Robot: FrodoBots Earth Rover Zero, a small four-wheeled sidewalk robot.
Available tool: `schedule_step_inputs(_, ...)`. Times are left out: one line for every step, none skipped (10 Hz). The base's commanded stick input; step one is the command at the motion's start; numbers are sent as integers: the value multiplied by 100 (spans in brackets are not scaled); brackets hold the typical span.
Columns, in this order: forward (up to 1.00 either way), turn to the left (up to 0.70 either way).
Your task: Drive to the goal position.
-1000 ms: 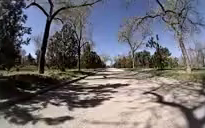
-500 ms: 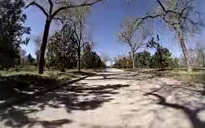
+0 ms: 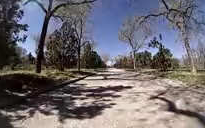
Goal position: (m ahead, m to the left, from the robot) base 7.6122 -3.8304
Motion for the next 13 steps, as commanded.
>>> schedule_step_inputs(75, 0)
schedule_step_inputs(27, 0)
schedule_step_inputs(45, 0)
schedule_step_inputs(31, 0)
schedule_step_inputs(1, 0)
schedule_step_inputs(51, 0)
schedule_step_inputs(85, 0)
schedule_step_inputs(85, 0)
schedule_step_inputs(17, 0)
schedule_step_inputs(0, 0)
schedule_step_inputs(0, 0)
schedule_step_inputs(0, 0)
schedule_step_inputs(0, 0)
